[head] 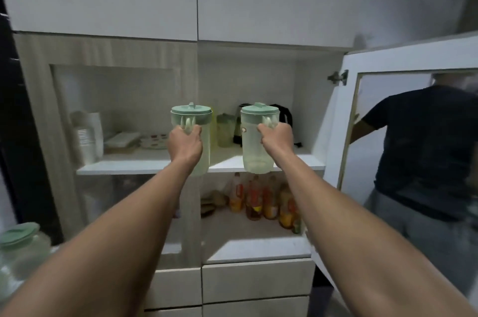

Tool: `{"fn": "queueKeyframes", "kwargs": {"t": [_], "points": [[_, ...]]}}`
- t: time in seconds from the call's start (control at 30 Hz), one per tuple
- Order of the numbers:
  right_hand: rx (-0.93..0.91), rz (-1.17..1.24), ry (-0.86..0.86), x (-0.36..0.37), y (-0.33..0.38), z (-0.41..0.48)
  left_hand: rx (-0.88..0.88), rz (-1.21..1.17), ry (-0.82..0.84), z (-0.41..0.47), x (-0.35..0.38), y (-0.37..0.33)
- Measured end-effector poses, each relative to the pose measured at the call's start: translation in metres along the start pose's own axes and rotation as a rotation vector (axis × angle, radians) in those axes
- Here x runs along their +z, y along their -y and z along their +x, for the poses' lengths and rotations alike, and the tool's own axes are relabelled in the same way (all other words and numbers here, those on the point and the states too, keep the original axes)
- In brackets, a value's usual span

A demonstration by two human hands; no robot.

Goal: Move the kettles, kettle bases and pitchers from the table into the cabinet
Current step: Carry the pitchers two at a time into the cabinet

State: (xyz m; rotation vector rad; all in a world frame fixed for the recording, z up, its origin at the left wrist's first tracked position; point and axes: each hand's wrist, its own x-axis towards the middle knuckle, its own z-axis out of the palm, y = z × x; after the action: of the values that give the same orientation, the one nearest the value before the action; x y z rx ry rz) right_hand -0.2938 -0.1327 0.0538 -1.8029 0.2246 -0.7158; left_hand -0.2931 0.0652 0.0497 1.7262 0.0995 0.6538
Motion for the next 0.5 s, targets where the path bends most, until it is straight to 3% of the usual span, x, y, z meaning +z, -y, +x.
{"fn": "queueKeyframes", "kwargs": {"t": [0.5], "points": [[-0.011, 0.02, -0.005, -0.045, -0.066, 0.132, -0.031, -0.068, 0.014, 0.029, 0.157, -0.007]]}}
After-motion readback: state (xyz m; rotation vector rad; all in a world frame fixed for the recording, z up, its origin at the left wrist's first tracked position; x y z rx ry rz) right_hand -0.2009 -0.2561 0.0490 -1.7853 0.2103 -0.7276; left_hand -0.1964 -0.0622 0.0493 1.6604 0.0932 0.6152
